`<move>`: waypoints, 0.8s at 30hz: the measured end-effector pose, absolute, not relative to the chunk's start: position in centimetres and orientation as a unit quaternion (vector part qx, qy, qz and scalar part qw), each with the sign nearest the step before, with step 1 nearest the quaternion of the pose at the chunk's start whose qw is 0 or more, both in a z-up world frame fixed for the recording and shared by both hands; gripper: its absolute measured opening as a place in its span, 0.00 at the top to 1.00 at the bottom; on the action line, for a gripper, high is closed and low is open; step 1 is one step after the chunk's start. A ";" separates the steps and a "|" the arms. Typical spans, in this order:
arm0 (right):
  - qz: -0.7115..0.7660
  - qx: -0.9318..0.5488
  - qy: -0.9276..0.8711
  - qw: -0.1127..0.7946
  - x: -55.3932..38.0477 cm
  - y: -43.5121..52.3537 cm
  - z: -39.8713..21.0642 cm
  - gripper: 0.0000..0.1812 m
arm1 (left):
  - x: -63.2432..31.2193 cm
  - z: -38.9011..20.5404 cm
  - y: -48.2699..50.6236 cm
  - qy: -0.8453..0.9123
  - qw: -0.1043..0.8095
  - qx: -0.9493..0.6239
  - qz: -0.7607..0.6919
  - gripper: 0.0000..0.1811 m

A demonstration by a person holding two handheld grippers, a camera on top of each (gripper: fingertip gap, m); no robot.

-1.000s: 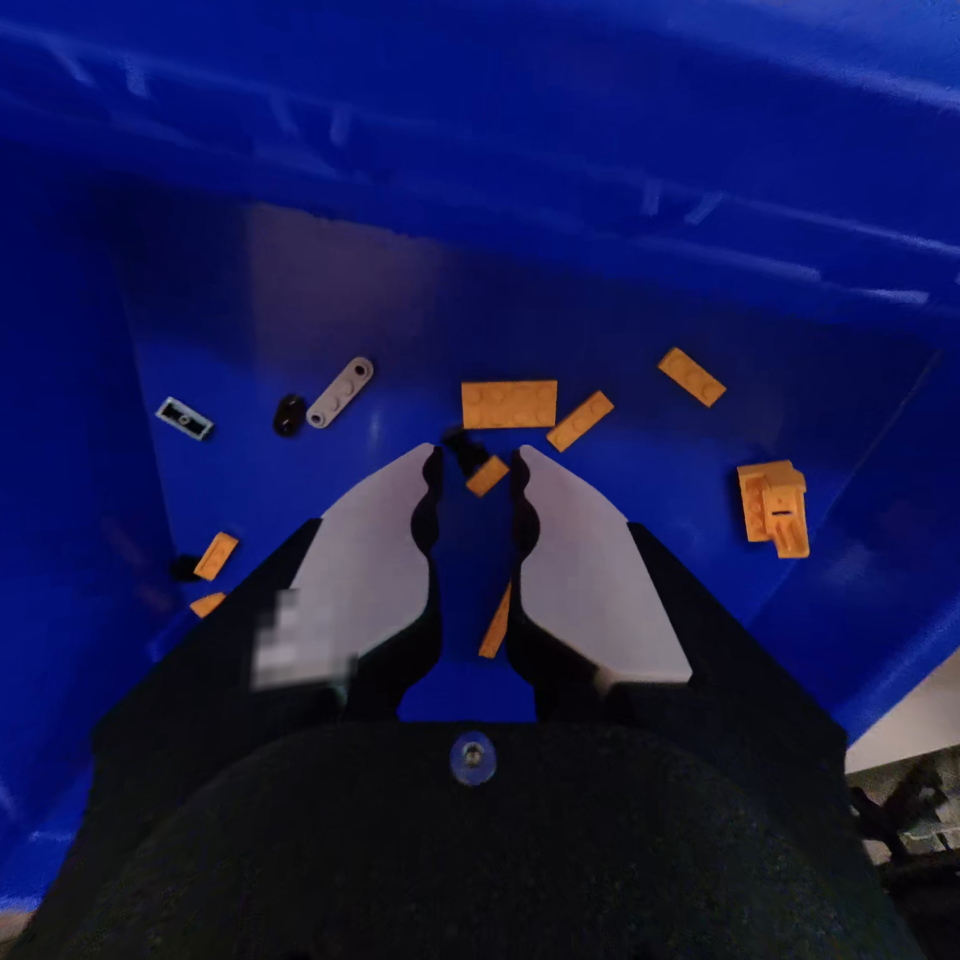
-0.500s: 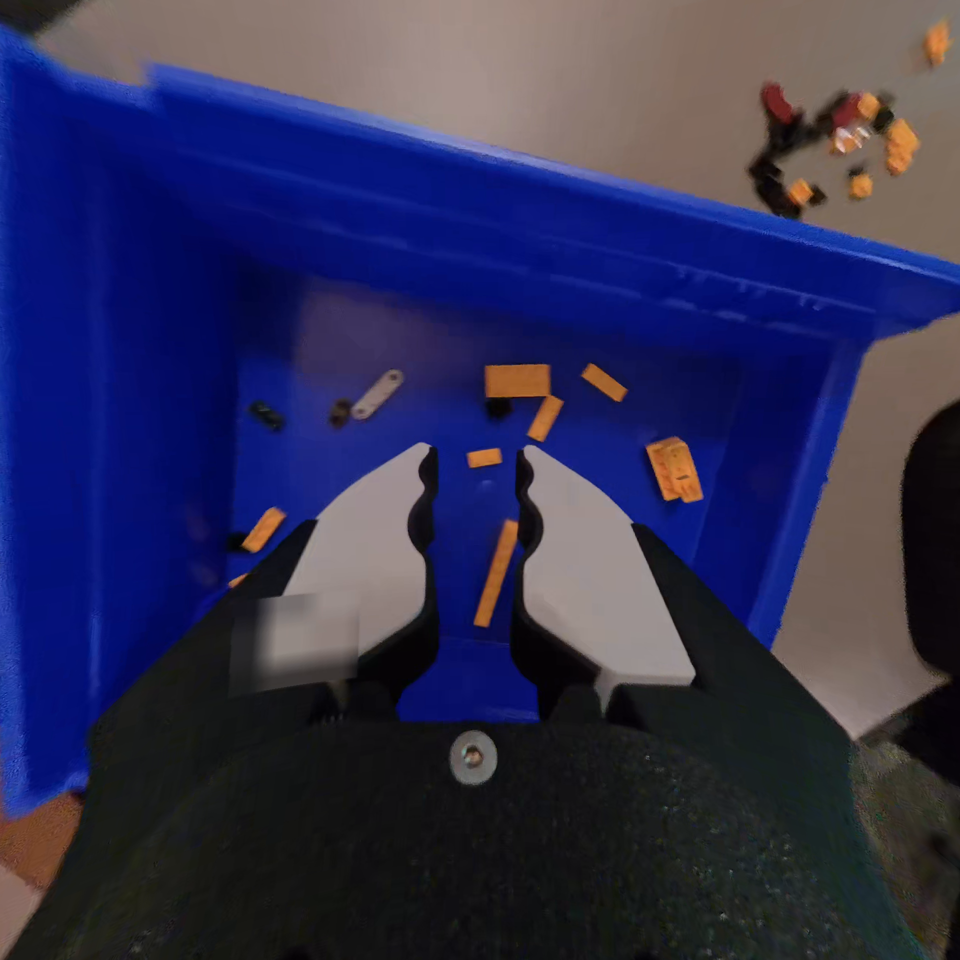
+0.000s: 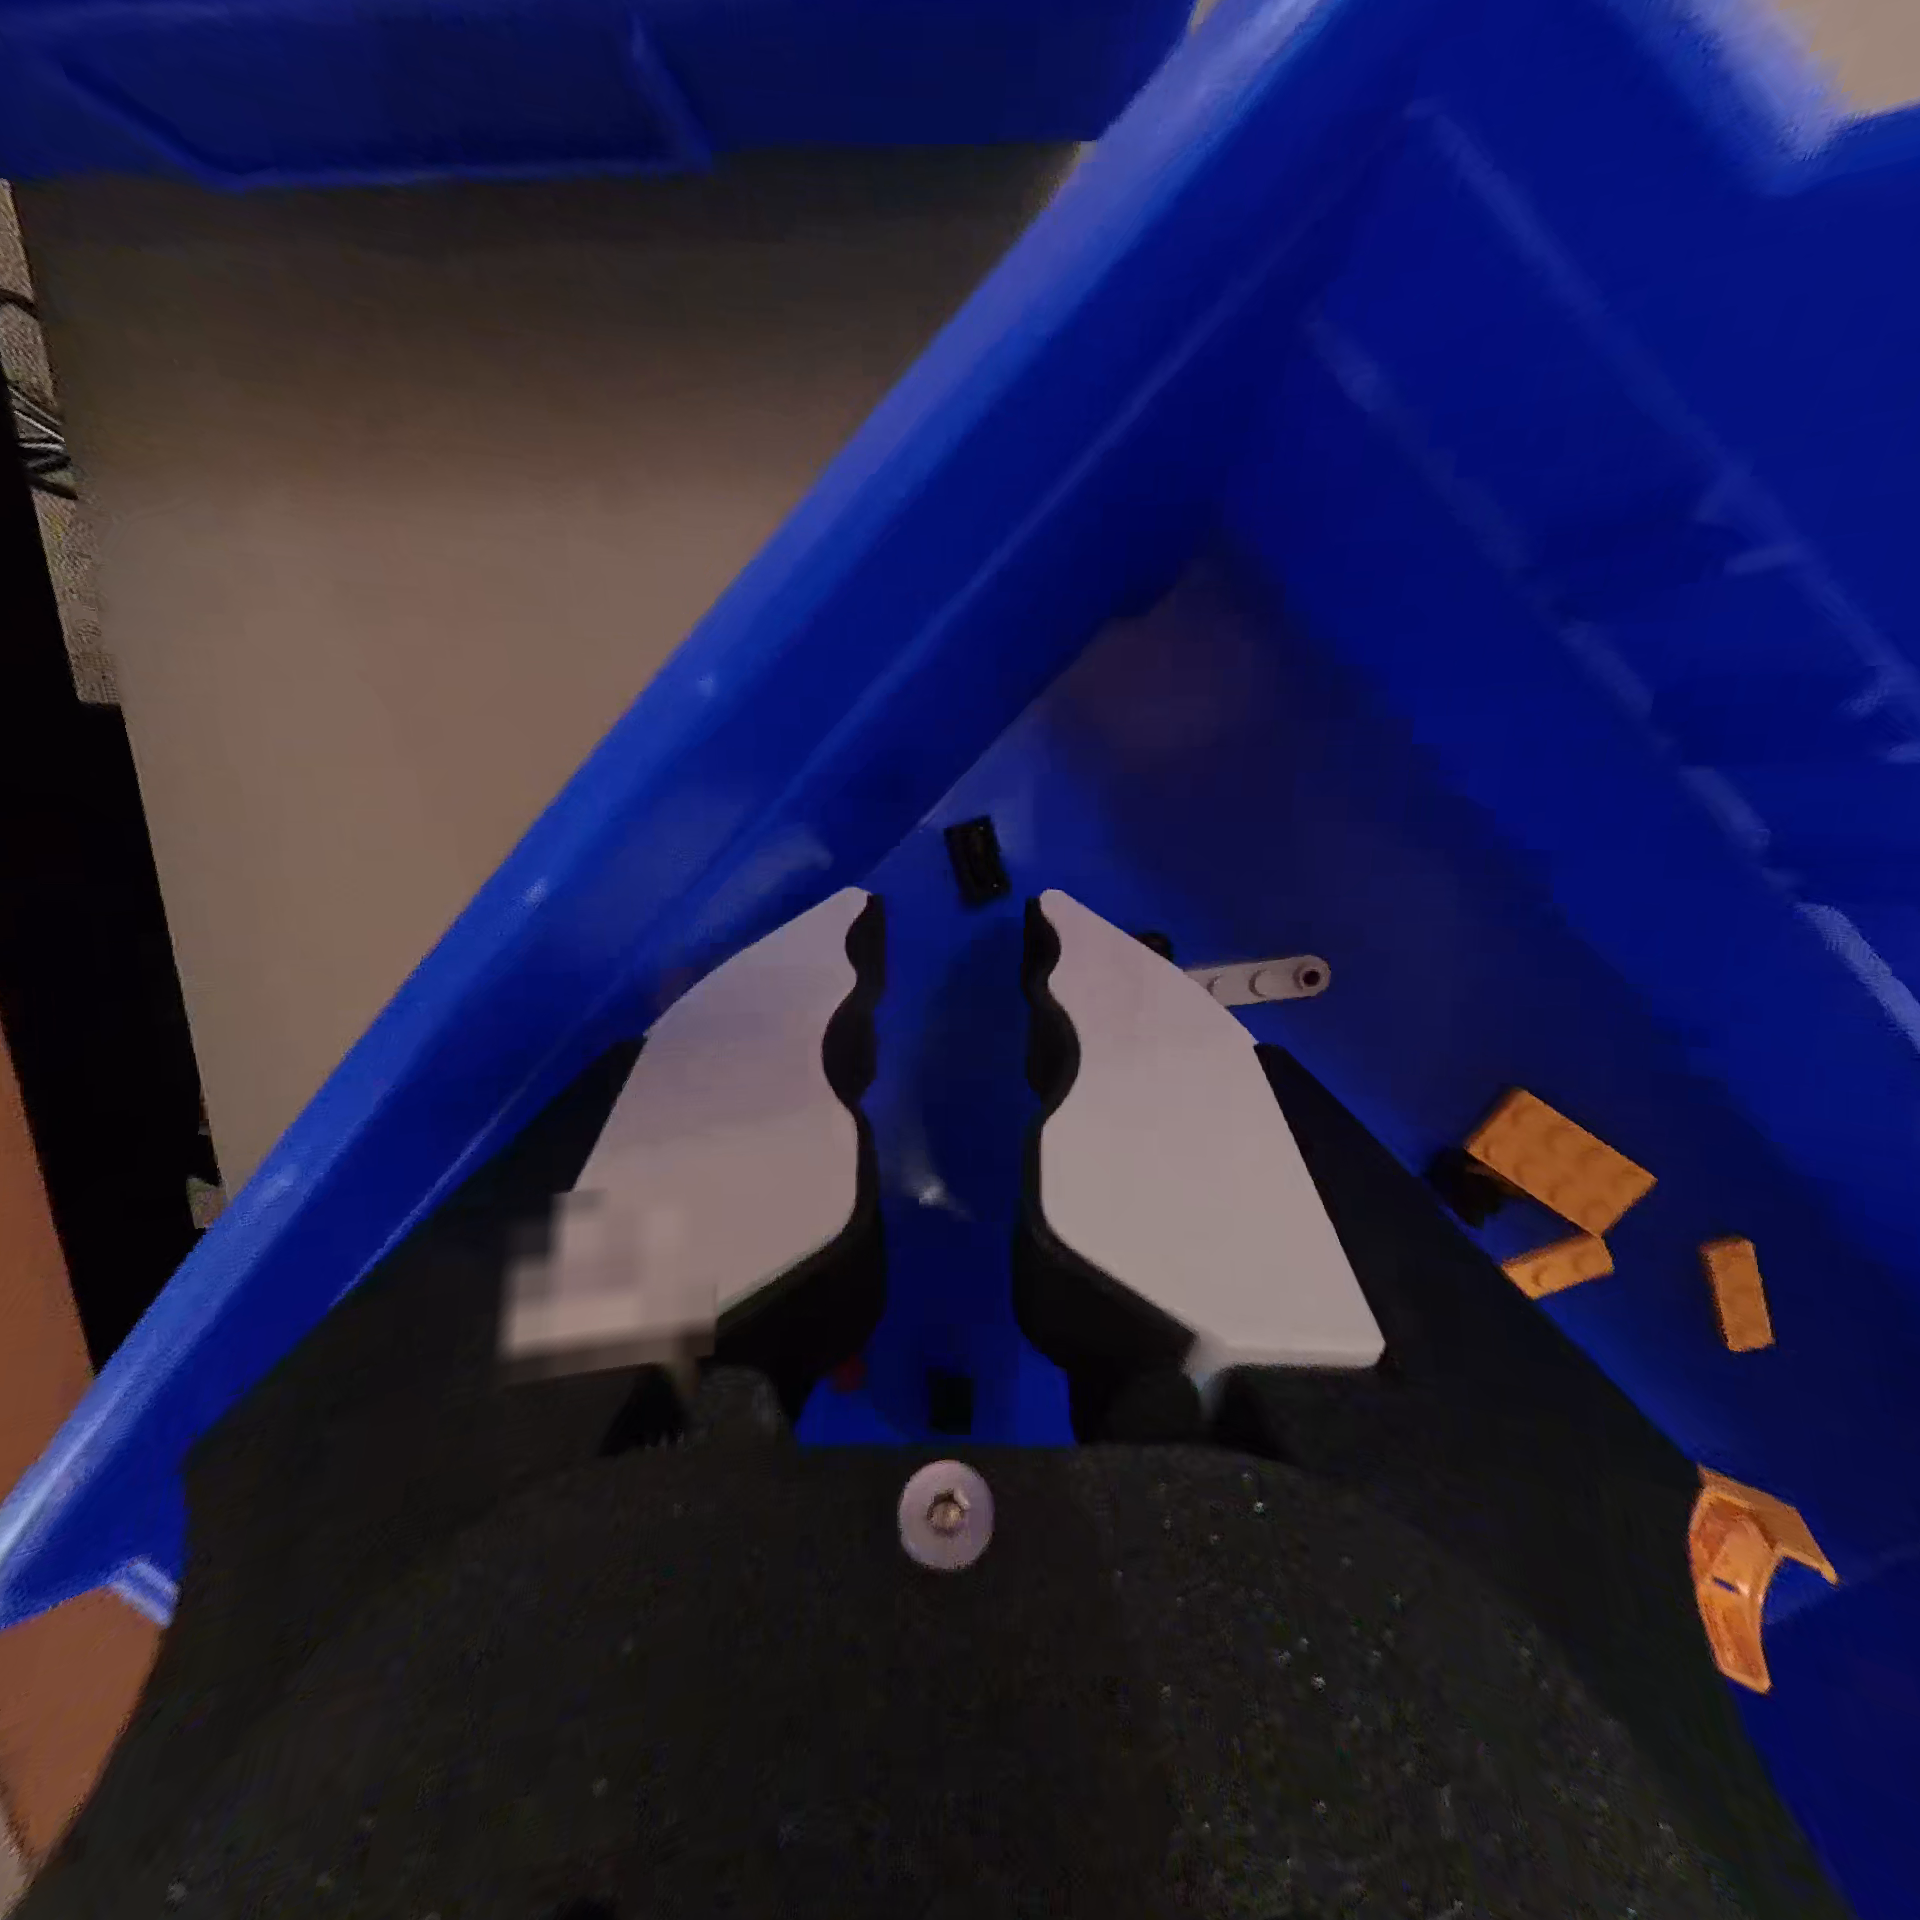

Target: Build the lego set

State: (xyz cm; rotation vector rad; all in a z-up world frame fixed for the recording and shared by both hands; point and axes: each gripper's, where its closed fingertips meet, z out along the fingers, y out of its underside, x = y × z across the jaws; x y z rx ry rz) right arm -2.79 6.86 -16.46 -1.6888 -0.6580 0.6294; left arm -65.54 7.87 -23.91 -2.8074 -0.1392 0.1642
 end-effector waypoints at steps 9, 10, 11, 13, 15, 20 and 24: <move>0.275 -0.719 -0.279 0.574 -2.7 6.8 -16.4 1.00 | -65.5 -25.4 8.8 -0.089 0.189 -0.978 0.017 0.94; 0.275 -0.719 -0.279 0.574 -2.7 6.8 -16.4 1.00 | -65.6 -25.4 8.8 -0.089 0.190 -0.978 0.015 0.94; 0.276 -0.719 -0.279 0.574 -2.7 6.8 -16.4 1.00 | -65.6 -25.4 8.8 -0.089 0.191 -0.978 0.014 0.95; 0.275 -0.718 -0.278 0.576 -2.7 6.8 -16.2 1.00 | -65.1 -25.2 8.4 -0.081 0.182 -0.980 0.000 0.95; 0.275 -0.715 -0.277 0.579 -2.7 6.7 -16.0 1.00 | -63.7 -23.4 8.7 -0.062 0.208 -0.976 -0.033 0.95; 0.273 -0.700 -0.291 0.592 -3.0 6.1 -15.2 1.00 | -52.6 -11.5 8.8 0.068 0.394 -0.885 -0.240 0.95; 0.283 -0.658 -0.343 0.608 -4.9 4.6 -13.2 0.99 | -39.2 -2.7 3.7 0.197 0.504 -0.709 -0.452 0.96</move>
